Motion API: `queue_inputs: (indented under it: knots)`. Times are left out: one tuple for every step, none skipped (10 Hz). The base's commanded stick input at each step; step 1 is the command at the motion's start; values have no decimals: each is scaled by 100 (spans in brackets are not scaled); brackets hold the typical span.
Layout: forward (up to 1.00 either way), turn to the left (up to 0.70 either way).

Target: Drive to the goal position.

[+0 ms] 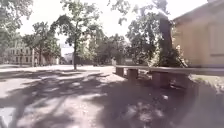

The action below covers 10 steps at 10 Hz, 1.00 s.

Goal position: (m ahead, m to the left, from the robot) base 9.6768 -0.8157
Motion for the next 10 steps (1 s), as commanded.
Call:
queue_inputs:
  knots:
    - [85,0]
    - [85,0]
    - [85,0]
    - [85,0]
    - [85,0]
    - [85,0]
    - [85,0]
    - [85,0]
    - [85,0]
    - [85,0]
